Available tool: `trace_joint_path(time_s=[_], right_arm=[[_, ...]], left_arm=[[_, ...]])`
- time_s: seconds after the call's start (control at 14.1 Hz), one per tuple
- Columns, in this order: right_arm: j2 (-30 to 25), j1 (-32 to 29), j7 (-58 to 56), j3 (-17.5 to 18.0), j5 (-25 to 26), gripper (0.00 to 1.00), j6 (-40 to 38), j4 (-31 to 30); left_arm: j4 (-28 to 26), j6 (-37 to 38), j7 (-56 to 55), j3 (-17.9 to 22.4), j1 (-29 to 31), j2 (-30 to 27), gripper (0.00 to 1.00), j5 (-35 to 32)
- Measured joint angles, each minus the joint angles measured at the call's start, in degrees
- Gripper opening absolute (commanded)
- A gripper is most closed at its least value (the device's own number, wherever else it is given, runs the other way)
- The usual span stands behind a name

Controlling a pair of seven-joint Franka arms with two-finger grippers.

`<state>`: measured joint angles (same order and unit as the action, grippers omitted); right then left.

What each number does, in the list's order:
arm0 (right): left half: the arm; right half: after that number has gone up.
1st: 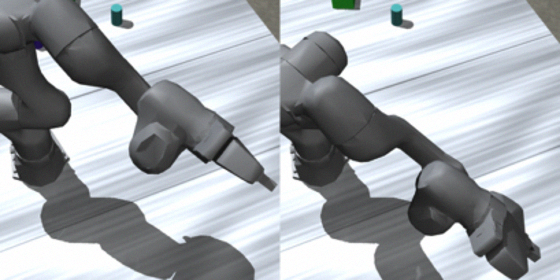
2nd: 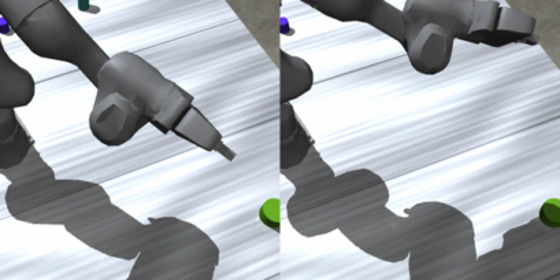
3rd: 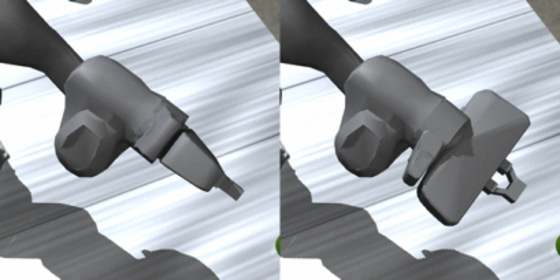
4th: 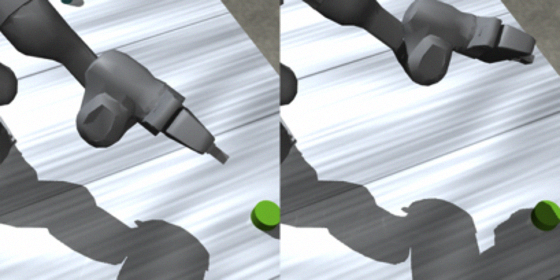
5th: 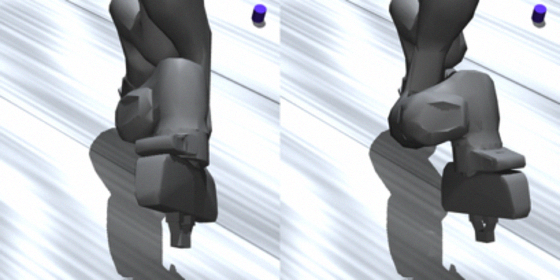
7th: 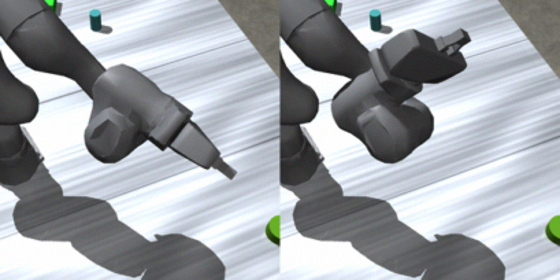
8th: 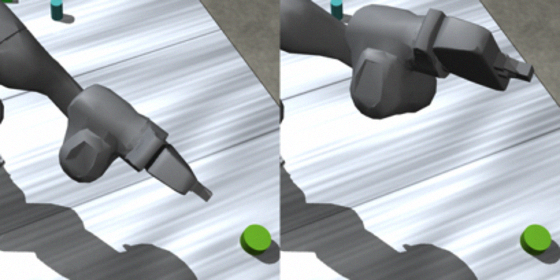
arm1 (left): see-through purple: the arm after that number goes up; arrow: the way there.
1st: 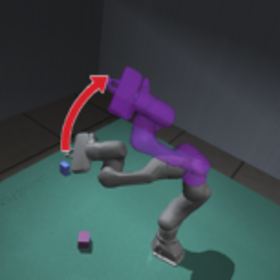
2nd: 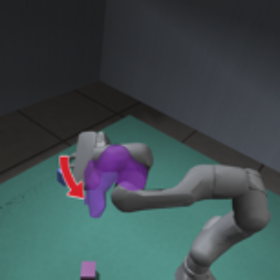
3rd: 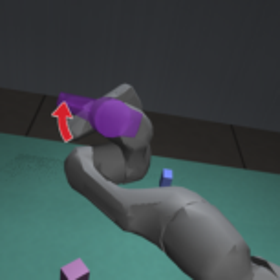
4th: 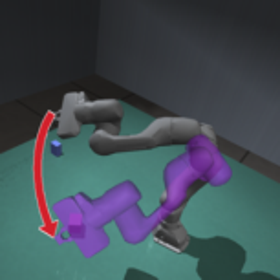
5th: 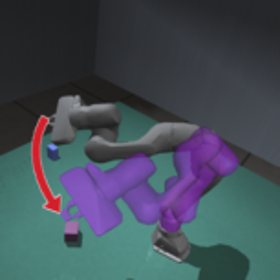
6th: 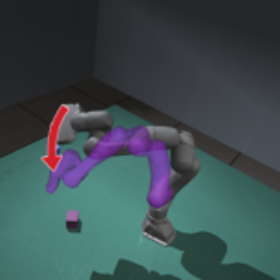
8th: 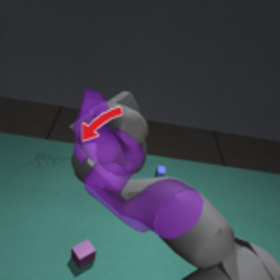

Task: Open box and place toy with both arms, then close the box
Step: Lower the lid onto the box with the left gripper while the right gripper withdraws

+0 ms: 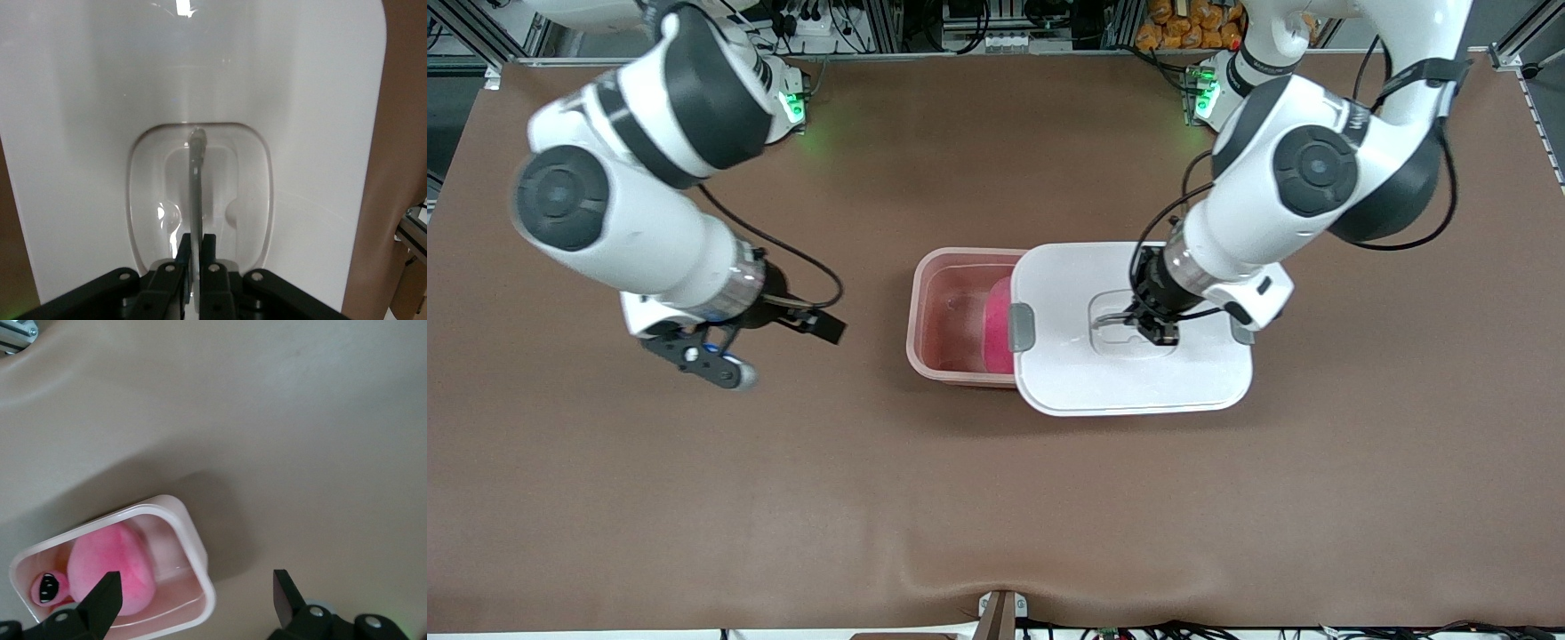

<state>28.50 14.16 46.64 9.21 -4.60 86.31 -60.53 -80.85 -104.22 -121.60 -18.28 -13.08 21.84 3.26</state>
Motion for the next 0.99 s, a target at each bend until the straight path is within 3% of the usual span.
trace_joint_path(time_s=[0.99], right_arm=[[-6.0, -9.6, -19.0, 0.0, 0.1, 1.0, -11.0, 0.0]], left_arm=[[1.4, -4.0, -7.3, 0.2, -8.8, 3.8, 0.0, -5.2]])
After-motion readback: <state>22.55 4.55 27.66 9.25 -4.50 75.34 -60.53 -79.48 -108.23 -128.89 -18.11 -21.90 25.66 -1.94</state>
